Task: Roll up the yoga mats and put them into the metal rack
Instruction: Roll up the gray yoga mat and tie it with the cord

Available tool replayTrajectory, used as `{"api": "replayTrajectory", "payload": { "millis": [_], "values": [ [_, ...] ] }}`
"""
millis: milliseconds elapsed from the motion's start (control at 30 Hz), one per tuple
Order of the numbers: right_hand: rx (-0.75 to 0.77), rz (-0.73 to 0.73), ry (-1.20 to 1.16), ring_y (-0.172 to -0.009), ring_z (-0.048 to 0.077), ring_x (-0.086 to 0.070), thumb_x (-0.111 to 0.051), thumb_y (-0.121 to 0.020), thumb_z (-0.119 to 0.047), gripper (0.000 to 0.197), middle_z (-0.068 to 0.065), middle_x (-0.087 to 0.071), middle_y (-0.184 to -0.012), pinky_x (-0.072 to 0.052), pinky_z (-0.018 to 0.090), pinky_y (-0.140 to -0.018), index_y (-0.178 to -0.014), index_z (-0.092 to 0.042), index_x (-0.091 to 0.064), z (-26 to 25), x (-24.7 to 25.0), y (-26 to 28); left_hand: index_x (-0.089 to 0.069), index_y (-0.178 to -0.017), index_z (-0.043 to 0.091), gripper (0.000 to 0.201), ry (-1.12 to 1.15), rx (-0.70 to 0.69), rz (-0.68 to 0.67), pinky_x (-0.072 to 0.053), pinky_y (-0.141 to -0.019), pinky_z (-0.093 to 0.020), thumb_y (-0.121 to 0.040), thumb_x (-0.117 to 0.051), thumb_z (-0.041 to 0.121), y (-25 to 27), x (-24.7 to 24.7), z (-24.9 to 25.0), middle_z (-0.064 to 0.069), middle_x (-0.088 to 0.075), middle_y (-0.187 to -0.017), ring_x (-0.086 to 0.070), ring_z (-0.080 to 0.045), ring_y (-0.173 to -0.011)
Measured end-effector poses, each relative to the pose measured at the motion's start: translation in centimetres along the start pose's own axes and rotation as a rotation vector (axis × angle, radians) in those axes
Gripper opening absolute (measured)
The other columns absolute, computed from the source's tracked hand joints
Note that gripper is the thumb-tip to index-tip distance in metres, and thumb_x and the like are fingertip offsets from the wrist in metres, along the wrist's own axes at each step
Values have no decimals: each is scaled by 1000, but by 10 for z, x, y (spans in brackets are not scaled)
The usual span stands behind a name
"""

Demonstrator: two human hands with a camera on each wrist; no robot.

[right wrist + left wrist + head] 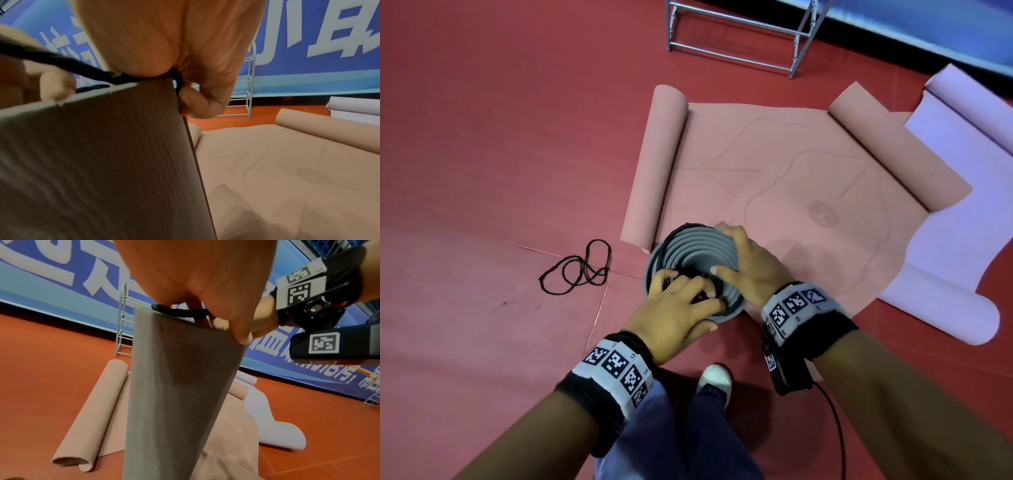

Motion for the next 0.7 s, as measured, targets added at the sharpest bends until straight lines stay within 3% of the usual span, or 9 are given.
{"api": "replayTrajectory", "payload": {
  "millis": [67,167,233,333,433,467,533,600,700],
  "values": [
    [-54,25,27,-110,30,-56,-55,-93,-35,50,6,-53,-132,-46,43,-93,-136,-24,-32,-1,-2,-1,-48,-100,27,15,-16,-19,2,-32,-86,-37,-92,-46,39,-1,4,5,6,-49,-97,-45,-16,-82],
    [-80,82,8,-108,35,-56,-55,-94,-30,48,12,-53,-130,-46,45,-91,-136,-17,-35,-2,-1,-4,-53,-89,23,16,-46,-21,3,-32,-74,-31,-91,-47,38,-3,15,9,6,-53,-72,-52,-18,-64],
    [-95,102,12,-106,36,-56,-56,-94,-27,47,14,-54,-128,-46,43,-89,-134,-14,-36,-1,1,-6,-61,-75,20,33,-33,55,-10,-35,-70,-29,-92,-45,44,-1,26,4,7,-56,-60,-54,-18,-55],
    [-128,122,7,-104,37,-57,-56,-95,-25,44,16,-55,-124,-47,43,-88,-132,-13,-36,4,2,-6,-55,-58,20,52,-134,166,-55,-43,-58,-27,-100,-30,39,2,42,-3,2,-52,-45,-49,-23,-42],
    [-179,160,-35,-102,38,-57,-54,-96,-23,42,17,-55,-121,-47,45,-89,-133,-13,-36,5,5,-7,-53,-55,17,49,-206,344,-103,-35,-40,-24,-97,-34,34,2,51,-3,-2,-46,-38,-47,-27,-34],
    [-192,167,-43,-102,39,-57,-54,-96,-23,43,18,-55,-120,-47,46,-89,-133,-12,-36,4,5,-9,-54,-60,17,47,-196,400,-136,-37,-41,-26,-99,-35,34,3,52,-1,-3,-51,-42,-52,-28,-39],
    [-205,181,-58,-100,40,-57,-54,-96,-22,42,19,-56,-117,-47,48,-88,-132,-11,-36,1,3,-11,-57,-81,18,41,-145,544,-333,-46,-59,-33,-105,-28,35,8,47,2,-4,-67,-70,-64,-29,-67],
    [-206,195,-76,-99,40,-57,-55,-95,-20,42,21,-56,-115,-47,47,-86,-131,-8,-37,-3,1,-11,-57,-100,18,38,-121,638,-429,-46,-74,-34,-106,-25,37,16,42,2,-5,-71,-94,-64,-29,-90],
    [-193,199,-99,-99,38,-56,-56,-94,-19,41,21,-56,-115,-47,43,-84,-129,-7,-38,-7,-3,-11,-60,-115,19,32,-53,708,-487,-45,-78,-34,-103,-37,39,20,39,-4,-7,-70,-103,-64,-28,-97]
  ]
}}
Point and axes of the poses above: each hand's wrist, its own y-axis away from the middle knuckle, its own x-axis out of the back of the hand, z = x × y, the point moved 4 cm from there along -y, towards the middle knuckle
